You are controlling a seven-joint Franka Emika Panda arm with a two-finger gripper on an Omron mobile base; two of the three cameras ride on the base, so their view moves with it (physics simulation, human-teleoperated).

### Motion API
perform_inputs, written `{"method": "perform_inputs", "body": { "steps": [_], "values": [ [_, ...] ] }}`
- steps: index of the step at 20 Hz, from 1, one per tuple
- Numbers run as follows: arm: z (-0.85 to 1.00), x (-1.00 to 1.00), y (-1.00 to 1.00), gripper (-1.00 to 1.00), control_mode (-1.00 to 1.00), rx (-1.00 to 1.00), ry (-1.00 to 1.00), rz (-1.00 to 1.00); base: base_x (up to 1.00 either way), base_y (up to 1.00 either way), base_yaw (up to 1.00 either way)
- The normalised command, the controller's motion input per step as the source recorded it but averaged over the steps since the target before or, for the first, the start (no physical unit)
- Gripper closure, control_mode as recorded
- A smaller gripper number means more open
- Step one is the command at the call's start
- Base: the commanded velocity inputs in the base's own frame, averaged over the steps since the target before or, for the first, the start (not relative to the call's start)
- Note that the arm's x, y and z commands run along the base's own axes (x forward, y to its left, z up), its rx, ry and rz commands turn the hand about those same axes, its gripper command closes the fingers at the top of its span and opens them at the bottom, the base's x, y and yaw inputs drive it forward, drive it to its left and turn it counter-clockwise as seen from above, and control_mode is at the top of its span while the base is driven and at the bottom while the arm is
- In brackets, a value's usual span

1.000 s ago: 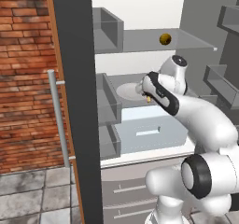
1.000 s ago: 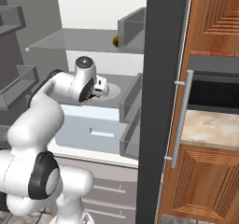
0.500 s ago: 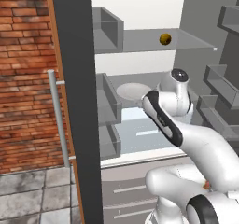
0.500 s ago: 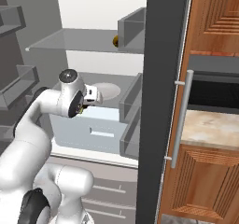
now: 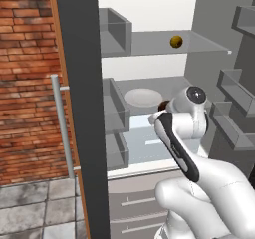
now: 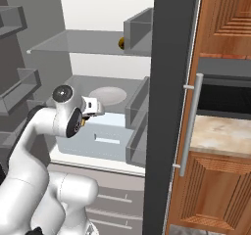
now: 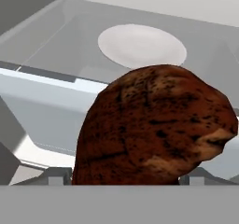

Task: Transport the steak from the fridge to the microwave and turn on the microwave.

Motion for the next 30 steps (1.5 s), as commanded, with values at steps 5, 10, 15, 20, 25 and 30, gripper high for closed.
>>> {"method": "perform_inputs", "body": {
  "steps": [5, 10, 15, 20, 25, 30],
  "values": [
    [0.33, -0.03, 0.00, 1.00, -1.00, 0.00, -0.10, 0.02, 0.00, 0.00, 0.00],
    [0.36, -0.06, 0.00, 1.00, -1.00, 0.00, -0.09, 0.03, 0.00, 0.00, 0.00],
    [0.32, -0.19, 0.00, 1.00, -1.00, 0.00, -0.15, 0.04, 0.00, 0.00, 0.00],
    [0.00, 0.00, 0.00, 1.00, 1.00, 0.00, 0.00, 0.00, -0.50, 0.00, 0.04],
    [0.00, 0.00, 0.00, 1.00, 1.00, 0.00, 0.00, 0.00, -0.47, 0.00, 0.00],
    [0.00, 0.00, 0.00, 1.00, 1.00, 0.00, 0.00, 0.00, -0.31, 0.00, 0.00]
  ]
}}
